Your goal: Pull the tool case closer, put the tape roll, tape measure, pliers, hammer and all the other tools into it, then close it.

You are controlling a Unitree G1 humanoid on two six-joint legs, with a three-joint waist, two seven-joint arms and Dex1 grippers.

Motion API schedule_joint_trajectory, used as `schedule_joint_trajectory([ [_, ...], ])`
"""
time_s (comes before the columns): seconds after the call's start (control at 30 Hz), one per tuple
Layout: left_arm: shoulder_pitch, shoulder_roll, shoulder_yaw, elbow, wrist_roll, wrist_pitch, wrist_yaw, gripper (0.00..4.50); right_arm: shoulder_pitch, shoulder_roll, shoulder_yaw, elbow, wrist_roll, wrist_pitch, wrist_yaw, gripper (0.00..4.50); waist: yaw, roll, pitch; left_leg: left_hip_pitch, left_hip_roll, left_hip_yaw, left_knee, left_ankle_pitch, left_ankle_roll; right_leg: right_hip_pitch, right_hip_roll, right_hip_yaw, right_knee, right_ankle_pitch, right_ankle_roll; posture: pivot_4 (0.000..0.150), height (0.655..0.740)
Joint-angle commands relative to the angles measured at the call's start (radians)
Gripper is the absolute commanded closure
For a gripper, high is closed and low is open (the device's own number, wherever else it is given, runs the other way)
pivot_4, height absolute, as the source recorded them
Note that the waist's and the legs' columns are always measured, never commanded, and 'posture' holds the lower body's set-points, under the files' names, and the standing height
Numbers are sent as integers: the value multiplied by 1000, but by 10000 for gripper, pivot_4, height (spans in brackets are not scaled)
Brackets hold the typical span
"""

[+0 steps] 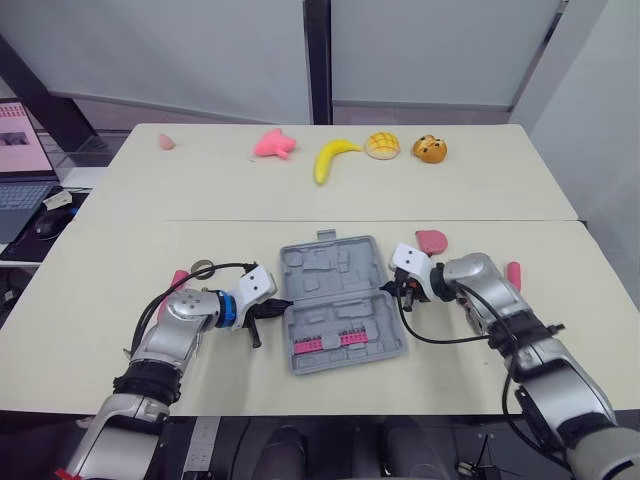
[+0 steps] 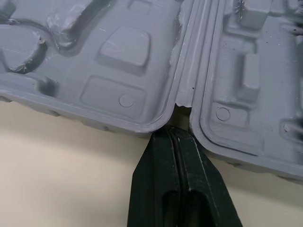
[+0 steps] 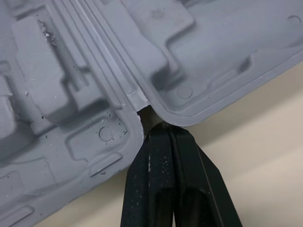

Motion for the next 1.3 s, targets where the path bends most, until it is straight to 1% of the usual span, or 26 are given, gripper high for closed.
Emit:
schedule_joint_trajectory([
  [0.03,-28,-13,-19,-14,3,-35,-25,45000,82,-24,-32,-235,57,145,1,44648,5,0,0,0,0,0,0,0,0,0,0,0,0,0,0,1500,7369],
  [0.13,-31,-13,-26,-16,6,-50,-42,45000,158,-40,-45,-371,83,244,-19,44648,3,0,0,0,0,0,0,0,0,0,0,0,0,0,0,1500,7369],
  [0.3,5,10,-44,-68,5,-46,-93,45000,253,-46,-53,-527,115,359,-74,44648,5,0,0,0,0,0,0,0,0,0,0,0,0,0,0,1500,7369],
  [0.47,65,42,-52,-151,-1,-23,-131,45000,320,-59,-46,-641,149,442,-107,44648,8,0,0,0,0,0,0,0,0,0,0,0,0,0,0,1500,7369],
  [0.67,130,83,-40,-233,-12,10,-141,45000,391,-79,-29,-749,190,516,-139,44648,14,0,0,0,0,0,0,0,0,1,1,0,0,0,0,1500,7369],
  [0.93,162,108,-43,-281,-17,42,-143,45000,447,-98,-6,-825,245,572,-181,44648,15,0,0,0,0,0,0,0,0,1,1,0,0,0,0,1500,7369],
  [1.3,190,130,-51,-318,-15,66,-164,45000,448,-128,21,-807,285,554,-214,44648,16,0,0,0,1,0,0,0,0,1,1,0,0,0,0,1500,7369],
])
